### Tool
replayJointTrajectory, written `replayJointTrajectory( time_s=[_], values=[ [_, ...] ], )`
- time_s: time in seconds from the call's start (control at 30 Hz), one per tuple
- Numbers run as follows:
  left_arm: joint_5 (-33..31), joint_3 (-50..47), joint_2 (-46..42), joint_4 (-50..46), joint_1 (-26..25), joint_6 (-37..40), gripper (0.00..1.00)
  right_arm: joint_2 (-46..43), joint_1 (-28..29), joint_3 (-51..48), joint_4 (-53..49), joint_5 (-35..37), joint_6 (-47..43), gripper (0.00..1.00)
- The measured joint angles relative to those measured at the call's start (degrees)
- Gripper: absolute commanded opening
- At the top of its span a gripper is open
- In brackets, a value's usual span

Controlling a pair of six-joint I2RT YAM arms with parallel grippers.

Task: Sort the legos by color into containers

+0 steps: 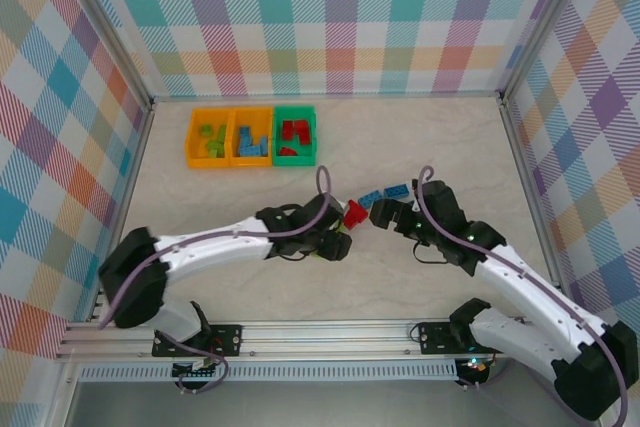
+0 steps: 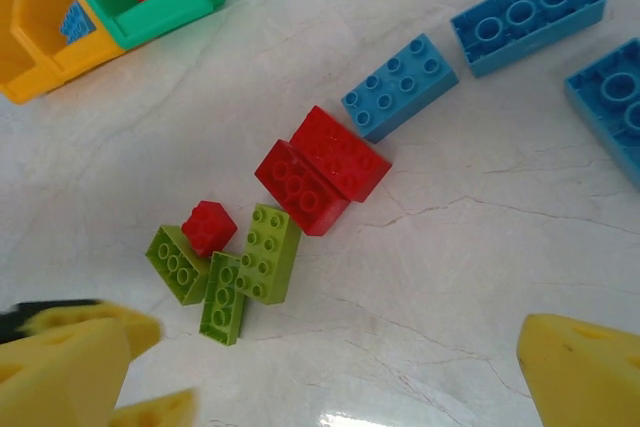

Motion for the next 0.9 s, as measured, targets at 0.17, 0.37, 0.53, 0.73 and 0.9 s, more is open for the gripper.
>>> replayJointTrajectory(
  time_s=[0.17, 0.37, 0.53, 0.73, 0.9],
  values=[
    [-4.1, 4.1, 9.5, -1.0, 0.0, 0.5, 0.58, -5.4, 0.0, -1.5, -2.8, 0.9, -0.1, 1.00],
    [-6.3, 7.3, 13.9, -0.2, 1.1, 2.1, 0.58, -7.8, -0.3, -1.7, -5.2, 2.2, -0.7, 1.00],
    [-9.8, 8.8, 17.5, -0.1, 1.7, 4.0, 0.58, -7.8, -0.3, -1.7, -5.6, 2.4, -0.9, 1.00],
    [-12.4, 9.2, 20.0, 0.9, 2.0, 5.6, 0.54, -6.8, -0.3, -1.7, -5.4, 2.0, -1.6, 1.00],
    [-10.8, 9.0, 20.2, 2.7, 1.9, 5.5, 0.32, -6.3, -0.3, -1.7, -5.0, 1.5, -1.7, 1.00]
  ],
)
